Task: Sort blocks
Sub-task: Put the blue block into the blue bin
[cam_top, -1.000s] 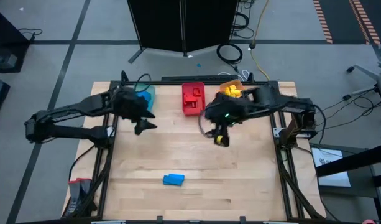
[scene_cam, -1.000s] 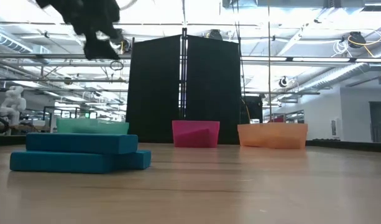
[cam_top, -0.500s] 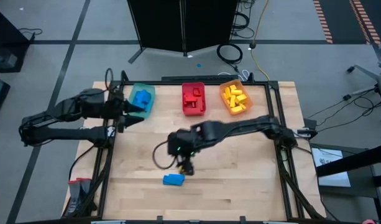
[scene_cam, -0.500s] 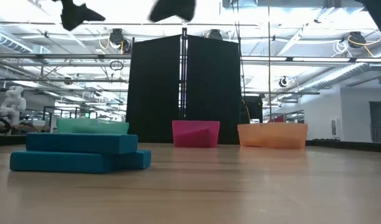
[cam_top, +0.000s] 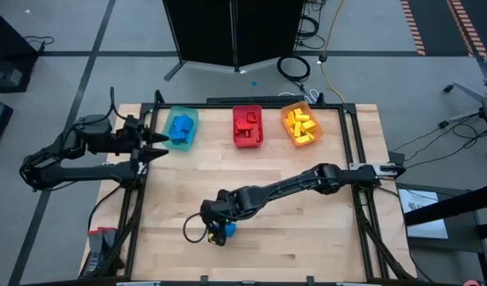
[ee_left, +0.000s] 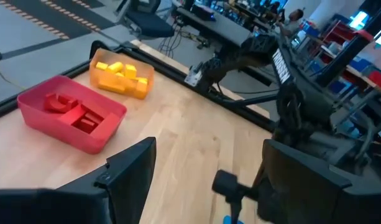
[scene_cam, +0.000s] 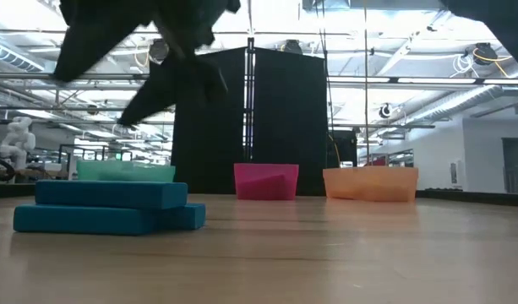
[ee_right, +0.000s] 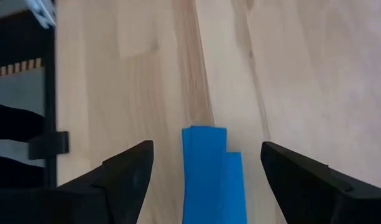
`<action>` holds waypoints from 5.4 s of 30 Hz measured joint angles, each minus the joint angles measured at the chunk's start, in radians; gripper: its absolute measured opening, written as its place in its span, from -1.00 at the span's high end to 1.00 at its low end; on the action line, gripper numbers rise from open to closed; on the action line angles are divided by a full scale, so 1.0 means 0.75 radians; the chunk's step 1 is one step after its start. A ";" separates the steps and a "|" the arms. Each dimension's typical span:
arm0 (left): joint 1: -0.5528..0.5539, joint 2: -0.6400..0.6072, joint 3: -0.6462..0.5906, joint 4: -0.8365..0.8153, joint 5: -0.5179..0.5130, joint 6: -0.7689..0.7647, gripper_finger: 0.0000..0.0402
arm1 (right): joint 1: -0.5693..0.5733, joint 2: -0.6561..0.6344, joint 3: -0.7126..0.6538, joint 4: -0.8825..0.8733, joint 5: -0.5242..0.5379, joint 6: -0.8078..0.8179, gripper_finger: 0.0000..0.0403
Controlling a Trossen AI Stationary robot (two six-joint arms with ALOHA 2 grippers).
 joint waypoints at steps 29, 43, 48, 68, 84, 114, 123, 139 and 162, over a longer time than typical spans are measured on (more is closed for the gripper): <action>0.000 -0.060 -0.001 -0.238 0.005 0.013 -0.48 | 0.061 0.120 0.000 -0.079 0.146 0.166 -0.33; 0.000 -0.060 -0.002 -0.236 0.005 0.013 -0.48 | 0.102 0.122 0.000 -0.102 0.149 0.162 -0.33; 0.000 -0.060 -0.002 -0.235 0.004 0.013 -0.48 | 0.107 0.122 0.000 -0.182 0.153 0.165 -0.21; 0.000 -0.060 -0.002 -0.235 0.004 0.013 -0.48 | 0.105 0.119 0.002 -0.208 0.216 0.233 0.48; 0.001 -0.052 -0.020 -0.379 -0.259 -0.051 -0.48 | 0.026 -0.045 0.117 -0.183 0.537 0.195 0.48; 0.001 0.203 -0.035 0.683 -0.101 -0.092 -0.48 | -0.209 -0.415 0.121 0.349 1.024 -0.321 0.48; 0.000 0.340 -0.035 0.895 -0.105 -0.101 -0.48 | -0.210 -0.414 0.121 0.347 1.025 -0.324 0.48; -0.001 0.427 -0.035 0.899 -0.192 -0.103 -0.04 | -0.211 -0.414 0.121 0.341 1.053 -0.325 0.48; 0.000 0.394 -0.034 0.854 -0.423 -0.041 0.69 | -0.249 -0.423 0.118 0.323 1.045 -0.474 0.54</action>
